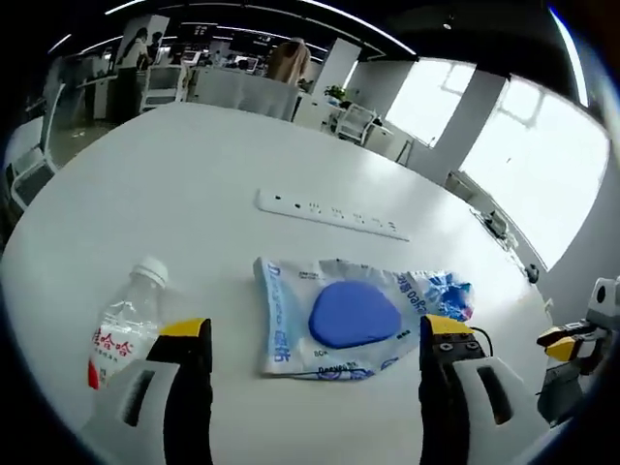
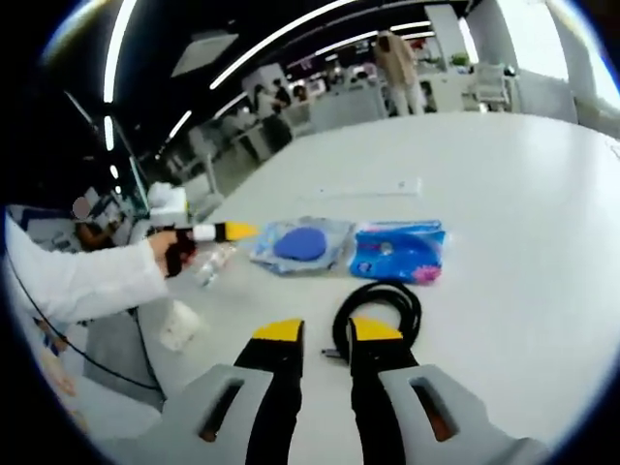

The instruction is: Arrange the tabletop items into an orderly group along one side of the table until the central work area is clear of visible clutter.

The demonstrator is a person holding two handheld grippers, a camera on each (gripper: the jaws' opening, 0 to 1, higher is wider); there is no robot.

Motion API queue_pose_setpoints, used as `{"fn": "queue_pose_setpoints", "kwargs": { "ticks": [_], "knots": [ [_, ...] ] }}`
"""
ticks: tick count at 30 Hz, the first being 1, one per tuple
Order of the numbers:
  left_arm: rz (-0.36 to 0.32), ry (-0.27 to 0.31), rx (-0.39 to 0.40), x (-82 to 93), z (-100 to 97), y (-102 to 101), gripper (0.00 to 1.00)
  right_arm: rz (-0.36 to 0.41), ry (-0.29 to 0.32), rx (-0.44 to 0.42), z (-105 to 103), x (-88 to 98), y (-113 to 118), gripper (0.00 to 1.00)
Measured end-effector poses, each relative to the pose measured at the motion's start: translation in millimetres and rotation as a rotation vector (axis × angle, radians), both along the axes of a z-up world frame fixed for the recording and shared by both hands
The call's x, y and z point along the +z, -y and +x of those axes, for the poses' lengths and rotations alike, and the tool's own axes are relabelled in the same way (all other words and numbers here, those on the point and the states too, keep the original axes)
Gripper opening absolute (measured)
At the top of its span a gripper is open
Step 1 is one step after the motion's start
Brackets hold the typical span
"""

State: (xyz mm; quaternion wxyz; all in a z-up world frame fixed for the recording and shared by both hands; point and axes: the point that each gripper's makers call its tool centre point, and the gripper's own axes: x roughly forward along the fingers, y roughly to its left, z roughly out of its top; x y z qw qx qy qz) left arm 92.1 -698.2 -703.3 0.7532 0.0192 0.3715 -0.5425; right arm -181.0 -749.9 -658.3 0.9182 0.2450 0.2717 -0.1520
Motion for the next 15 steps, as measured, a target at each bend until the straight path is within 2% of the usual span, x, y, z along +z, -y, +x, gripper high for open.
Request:
{"fn": "queue_pose_setpoints", "kwargs": {
  "ticks": [3,4,5,10,15],
  "knots": [
    [0.001,0.048,-0.03,9.7,-5.7,-7.8,0.97,0.004,0.005,0.002,-6.2,0.5,-2.4,0.24],
    [0.017,0.073,-0.034,10.5,-5.3,-11.7,1.0,0.003,0.011,0.0,-9.5,1.2,-3.3,0.27],
    [0.033,0.091,-0.038,11.6,-5.9,-16.3,0.99,0.006,0.016,0.0,-11.9,1.4,-4.1,0.29],
    [0.023,0.084,-0.044,21.3,-17.4,-35.3,1.0,0.023,0.032,-0.03,-31.4,0.1,-8.6,0.3],
    [0.022,0.118,-0.063,30.3,-23.5,-54.6,1.0,0.019,0.028,-0.034,-50.0,1.9,-18.3,0.31]
  ]
}}
